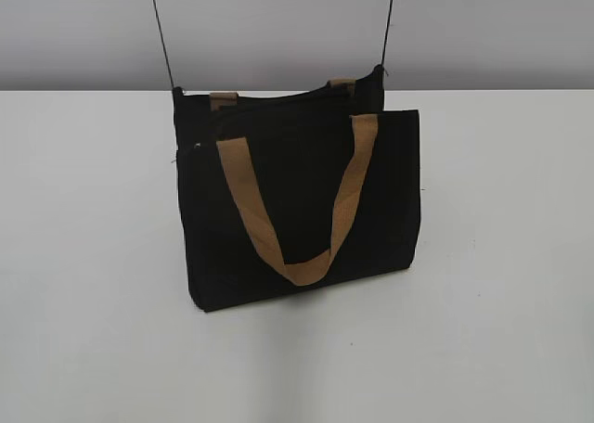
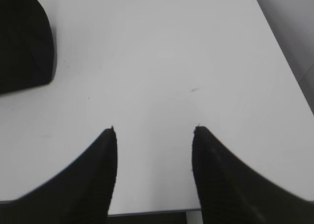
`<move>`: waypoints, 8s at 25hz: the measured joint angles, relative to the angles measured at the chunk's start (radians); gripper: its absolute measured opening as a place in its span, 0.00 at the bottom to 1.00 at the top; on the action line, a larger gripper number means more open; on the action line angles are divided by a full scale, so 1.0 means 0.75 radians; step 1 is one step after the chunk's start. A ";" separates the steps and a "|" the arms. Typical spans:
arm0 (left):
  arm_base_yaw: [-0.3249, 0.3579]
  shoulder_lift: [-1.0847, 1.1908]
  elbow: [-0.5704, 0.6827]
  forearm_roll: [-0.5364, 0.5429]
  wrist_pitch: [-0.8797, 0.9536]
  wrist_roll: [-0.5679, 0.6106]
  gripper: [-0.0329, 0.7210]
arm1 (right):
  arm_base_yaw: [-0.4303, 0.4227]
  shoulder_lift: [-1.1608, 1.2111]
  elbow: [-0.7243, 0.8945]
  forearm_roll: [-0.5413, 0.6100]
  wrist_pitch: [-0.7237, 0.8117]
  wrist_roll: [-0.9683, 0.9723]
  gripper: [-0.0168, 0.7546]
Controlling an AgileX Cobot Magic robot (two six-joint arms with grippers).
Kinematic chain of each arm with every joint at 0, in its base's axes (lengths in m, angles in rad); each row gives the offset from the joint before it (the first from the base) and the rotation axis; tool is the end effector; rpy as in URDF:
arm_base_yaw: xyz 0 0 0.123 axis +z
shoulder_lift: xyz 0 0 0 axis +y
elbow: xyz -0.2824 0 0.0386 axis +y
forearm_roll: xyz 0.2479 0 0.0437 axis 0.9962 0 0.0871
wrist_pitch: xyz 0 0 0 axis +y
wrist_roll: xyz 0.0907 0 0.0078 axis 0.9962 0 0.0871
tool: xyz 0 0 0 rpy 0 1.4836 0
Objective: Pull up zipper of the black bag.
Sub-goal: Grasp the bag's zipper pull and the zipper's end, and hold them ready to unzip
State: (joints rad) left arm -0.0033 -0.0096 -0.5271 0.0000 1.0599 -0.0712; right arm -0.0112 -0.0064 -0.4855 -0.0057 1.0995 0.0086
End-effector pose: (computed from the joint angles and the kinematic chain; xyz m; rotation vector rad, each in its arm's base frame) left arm -0.0096 0.0000 0.2846 -0.0681 2.0060 -0.0476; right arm -0.0059 -0.0004 0.2700 0.0211 2.0911 -0.0085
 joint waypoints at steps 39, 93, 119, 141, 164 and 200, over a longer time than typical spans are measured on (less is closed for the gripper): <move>-0.527 1.603 0.341 -0.018 -2.272 0.183 0.38 | 0.000 0.000 0.000 0.008 0.000 0.000 0.53; -0.529 1.958 0.034 0.438 -2.151 0.123 0.04 | 0.000 0.000 0.000 0.008 0.000 0.000 0.53; -0.529 1.718 0.035 0.551 -2.155 0.125 0.04 | 0.004 0.537 -0.030 0.741 -0.255 -0.773 0.53; -0.529 1.718 0.035 0.551 -2.213 0.110 0.04 | 0.530 1.947 -0.570 1.565 -0.575 -1.845 0.53; -0.529 1.718 0.035 0.551 -2.215 0.106 0.04 | 0.669 2.444 -1.069 1.597 -0.575 -1.878 0.45; -0.529 1.718 0.035 0.551 -2.155 0.106 0.04 | 0.669 2.475 -1.069 1.688 -0.534 -1.877 0.02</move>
State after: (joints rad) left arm -0.4002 1.2790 -0.5006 0.4133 -0.5566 0.0086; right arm 0.4904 1.8495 -1.2871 1.2602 0.6988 -1.3988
